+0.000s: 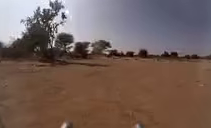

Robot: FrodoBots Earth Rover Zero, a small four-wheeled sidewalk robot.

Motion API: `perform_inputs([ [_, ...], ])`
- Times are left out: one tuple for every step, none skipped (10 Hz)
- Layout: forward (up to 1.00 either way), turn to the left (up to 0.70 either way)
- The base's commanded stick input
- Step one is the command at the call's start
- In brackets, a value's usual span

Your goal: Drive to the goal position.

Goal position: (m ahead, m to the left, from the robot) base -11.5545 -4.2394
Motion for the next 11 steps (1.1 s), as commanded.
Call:
perform_inputs([
  [0.70,0.00],
  [0.70,0.00],
  [0.70,0.00],
  [0.70,0.00],
  [0.70,0.00],
  [0.70,0.00],
  [0.70,0.00],
  [0.70,0.00],
  [0.70,0.00],
  [0.70,0.00],
  [0.70,0.00],
])
